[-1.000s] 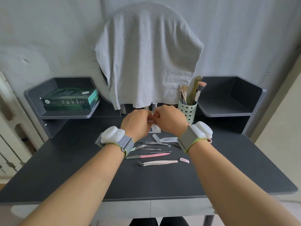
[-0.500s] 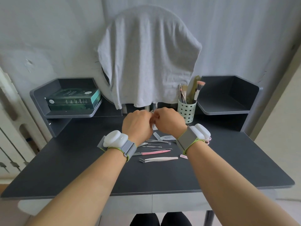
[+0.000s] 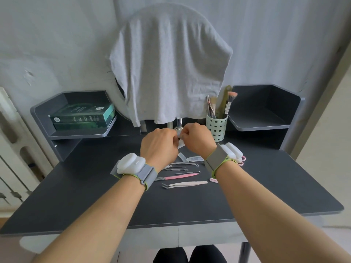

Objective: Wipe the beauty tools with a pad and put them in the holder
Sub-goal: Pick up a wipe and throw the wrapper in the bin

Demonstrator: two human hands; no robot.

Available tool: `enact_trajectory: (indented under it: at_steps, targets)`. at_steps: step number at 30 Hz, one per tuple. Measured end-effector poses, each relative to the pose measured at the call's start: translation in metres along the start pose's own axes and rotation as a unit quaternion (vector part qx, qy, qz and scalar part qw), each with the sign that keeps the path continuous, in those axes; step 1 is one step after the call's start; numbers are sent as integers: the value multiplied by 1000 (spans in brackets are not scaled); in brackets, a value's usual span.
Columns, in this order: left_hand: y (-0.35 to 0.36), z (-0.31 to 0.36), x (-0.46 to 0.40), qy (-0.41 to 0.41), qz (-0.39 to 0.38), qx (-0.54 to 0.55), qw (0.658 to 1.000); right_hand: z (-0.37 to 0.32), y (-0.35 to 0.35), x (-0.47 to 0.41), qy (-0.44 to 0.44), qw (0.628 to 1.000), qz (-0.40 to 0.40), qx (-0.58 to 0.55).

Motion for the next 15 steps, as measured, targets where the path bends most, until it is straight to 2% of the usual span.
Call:
enact_trajectory:
  at_steps: [15]
  targets:
    - [-11,-27,-7,-64,15,76,995,22,-2,0,49,999,19,2]
Point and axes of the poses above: each hand's wrist, its own x-axis away from the middle knuckle, its own y-axis out of the palm, z = x × y, the point moved 7 cm from there along -x, towards the middle knuckle
